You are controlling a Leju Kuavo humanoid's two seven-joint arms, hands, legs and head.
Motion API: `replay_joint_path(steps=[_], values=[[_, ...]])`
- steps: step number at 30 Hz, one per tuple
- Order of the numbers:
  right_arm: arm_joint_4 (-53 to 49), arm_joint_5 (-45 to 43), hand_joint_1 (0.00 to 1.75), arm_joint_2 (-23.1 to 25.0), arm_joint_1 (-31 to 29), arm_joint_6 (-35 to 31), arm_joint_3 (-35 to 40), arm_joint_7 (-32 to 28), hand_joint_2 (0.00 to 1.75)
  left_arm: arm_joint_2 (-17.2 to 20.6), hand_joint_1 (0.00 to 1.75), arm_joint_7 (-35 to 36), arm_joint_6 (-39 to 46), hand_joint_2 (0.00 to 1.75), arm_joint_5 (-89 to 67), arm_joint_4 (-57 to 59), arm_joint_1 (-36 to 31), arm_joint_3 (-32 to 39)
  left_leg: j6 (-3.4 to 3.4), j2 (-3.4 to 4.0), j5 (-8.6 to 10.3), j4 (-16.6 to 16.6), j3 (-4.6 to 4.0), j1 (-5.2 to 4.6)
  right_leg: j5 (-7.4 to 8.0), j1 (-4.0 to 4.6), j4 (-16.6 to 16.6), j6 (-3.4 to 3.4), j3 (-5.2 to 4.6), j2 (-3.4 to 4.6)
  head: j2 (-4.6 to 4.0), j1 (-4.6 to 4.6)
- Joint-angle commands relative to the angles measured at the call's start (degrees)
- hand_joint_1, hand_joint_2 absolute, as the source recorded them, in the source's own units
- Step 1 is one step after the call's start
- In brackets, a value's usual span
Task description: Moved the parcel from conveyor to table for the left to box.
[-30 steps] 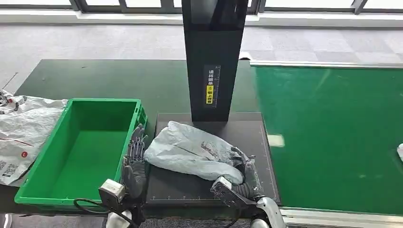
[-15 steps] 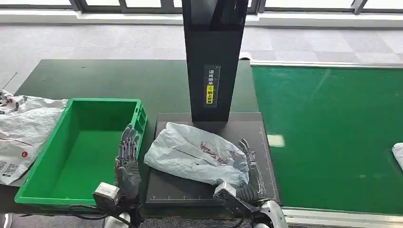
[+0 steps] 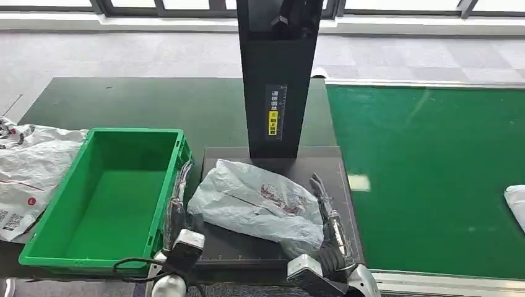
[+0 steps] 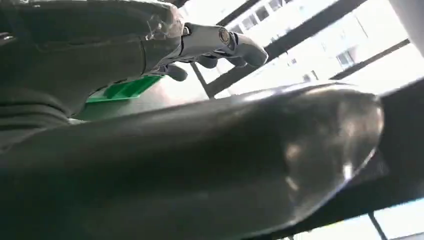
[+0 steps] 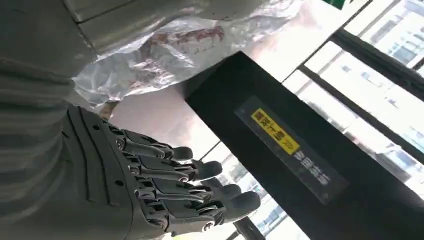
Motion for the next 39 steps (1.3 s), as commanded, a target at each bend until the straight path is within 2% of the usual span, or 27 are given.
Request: replay_joint_path(steps=[1, 7, 10, 18, 26, 32, 33, 34, 39], values=[[-5.2, -3.7, 0.0, -2.0, 0.7, 3.1, 3.1, -6.2, 1.75, 2.2, 0.0, 5.6, 0.5, 1.75, -23.9, 18.7, -10.0, -11.9, 0.0, -0.28, 0.15, -0.1, -0.03, -0.01, 0.04, 0.0, -0.1, -0.02, 0.09, -0.4, 0.0, 0.0], [-3.9, -5.5, 0.0, -2.7, -0.8, 3.9, 2.4, -7.3, 1.75, 1.9, 0.0, 8.0, -0.4, 1.75, -30.2, 25.9, -13.7, -15.9, 0.0, 0.11, 0.1, -0.2, 0.08, 0.01, 0.13, 0.02, -0.2, -0.04, 0.12, -0.04, 0.0, 0.0], [-3.9, -6.6, 0.0, -3.4, -0.2, 3.8, 2.0, -7.7, 1.75, 1.1, 0.0, 9.5, -0.7, 1.75, -32.7, 32.3, -16.8, -17.7, 0.0, -0.14, 0.13, -0.1, 0.06, -0.01, 0.08, 0.01, -0.2, -0.03, 0.15, -0.24, 0.0, 0.0], [-4.9, -7.2, 0.0, -2.2, -0.2, 4.6, 1.9, -7.7, 1.75, -0.1, 0.0, 12.9, -1.7, 1.75, -37.9, 39.7, -19.2, -20.2, 0.0, 0.01, 0.06, -0.1, 0.06, -0.01, 0.05, 0.0, -0.1, -0.03, 0.09, -0.08, 0.0, 0.0], [-3.8, -6.7, 0.0, -0.7, -1.4, 6.0, 1.0, -8.5, 1.75, -1.4, 0.0, 16.5, 4.4, 1.75, -42.0, 41.9, -20.9, -17.7, 0.0, 0.12, 0.05, 0.0, 0.03, 0.0, 0.09, 0.01, -0.1, -0.03, 0.05, 0.05, 0.0, 0.0], [-3.6, -6.6, 0.0, -0.6, -1.4, 6.0, 0.9, -8.6, 1.75, -1.5, 0.0, 17.1, 5.4, 1.75, -42.9, 41.6, -20.9, -17.2, -0.01, 0.21, 0.09, -0.1, 0.04, 0.03, 0.16, 0.04, -0.1, -0.06, 0.06, 0.07, 0.0, 0.0], [-3.6, -6.6, 0.0, -0.6, -1.5, 5.9, 0.9, -8.6, 1.75, -1.6, 0.49, 17.2, 6.0, 1.75, -43.1, 41.5, -20.8, -16.9, 0.0, 0.18, 0.08, -0.1, 0.05, 0.03, 0.13, 0.04, -0.1, -0.04, 0.08, 0.06, 0.0, 0.0], [-3.5, -6.6, 0.0, -0.6, -1.6, 5.8, 0.8, -8.7, 1.75, -1.7, 1.75, 17.2, 8.4, 1.75, -42.9, 40.3, -20.6, -16.1, 0.0, 0.16, 0.04, 0.0, 0.09, 0.02, 0.09, 0.03, -0.1, -0.03, 0.11, 0.08, 0.0, 0.0], [-0.7, -7.3, 0.0, -1.2, -3.9, 5.8, 0.9, -9.2, 1.75, -1.1, 1.75, 16.3, 8.5, 1.75, -42.4, 32.7, -18.8, -12.6, 0.01, 0.24, 0.04, 0.0, 0.03, 0.03, 0.12, 0.04, 0.0, -0.04, 0.04, 0.16, 0.0, 0.0]])
